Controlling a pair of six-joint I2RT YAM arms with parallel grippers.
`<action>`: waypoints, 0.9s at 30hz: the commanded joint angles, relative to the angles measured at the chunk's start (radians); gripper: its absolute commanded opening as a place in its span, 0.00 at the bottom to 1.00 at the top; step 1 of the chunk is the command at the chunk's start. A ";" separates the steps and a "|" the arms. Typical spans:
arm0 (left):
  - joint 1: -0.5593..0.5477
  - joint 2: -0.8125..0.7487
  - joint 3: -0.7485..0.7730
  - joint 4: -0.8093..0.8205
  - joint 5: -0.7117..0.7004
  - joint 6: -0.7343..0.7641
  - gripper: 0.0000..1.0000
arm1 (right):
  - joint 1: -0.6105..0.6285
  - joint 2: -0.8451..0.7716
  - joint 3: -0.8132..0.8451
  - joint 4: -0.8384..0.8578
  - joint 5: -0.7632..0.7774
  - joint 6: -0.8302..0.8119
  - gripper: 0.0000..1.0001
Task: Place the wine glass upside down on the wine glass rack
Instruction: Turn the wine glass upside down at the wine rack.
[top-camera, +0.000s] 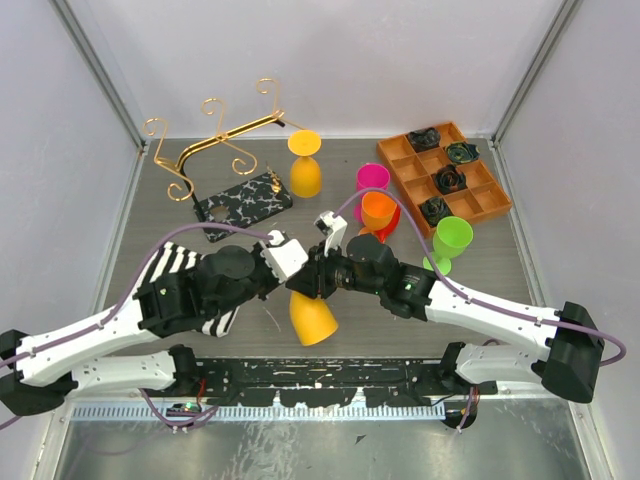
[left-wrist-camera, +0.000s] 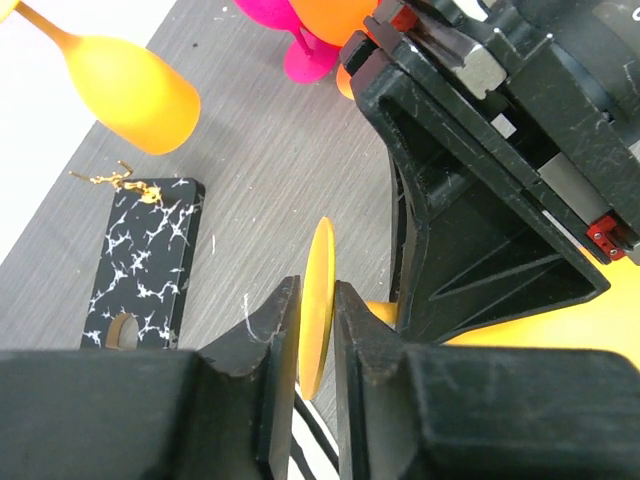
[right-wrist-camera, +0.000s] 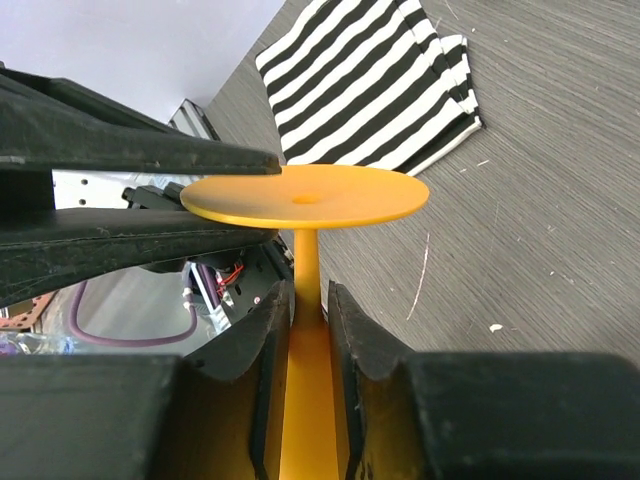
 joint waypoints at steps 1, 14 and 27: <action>0.002 -0.046 -0.022 0.100 -0.050 -0.012 0.30 | 0.006 -0.003 0.006 0.028 -0.003 0.014 0.01; 0.002 -0.087 -0.041 0.136 -0.043 -0.034 0.68 | 0.006 -0.010 -0.003 -0.005 0.114 0.022 0.01; 0.004 -0.116 -0.017 0.153 -0.170 -0.095 0.80 | 0.006 -0.004 -0.003 -0.059 0.212 -0.016 0.01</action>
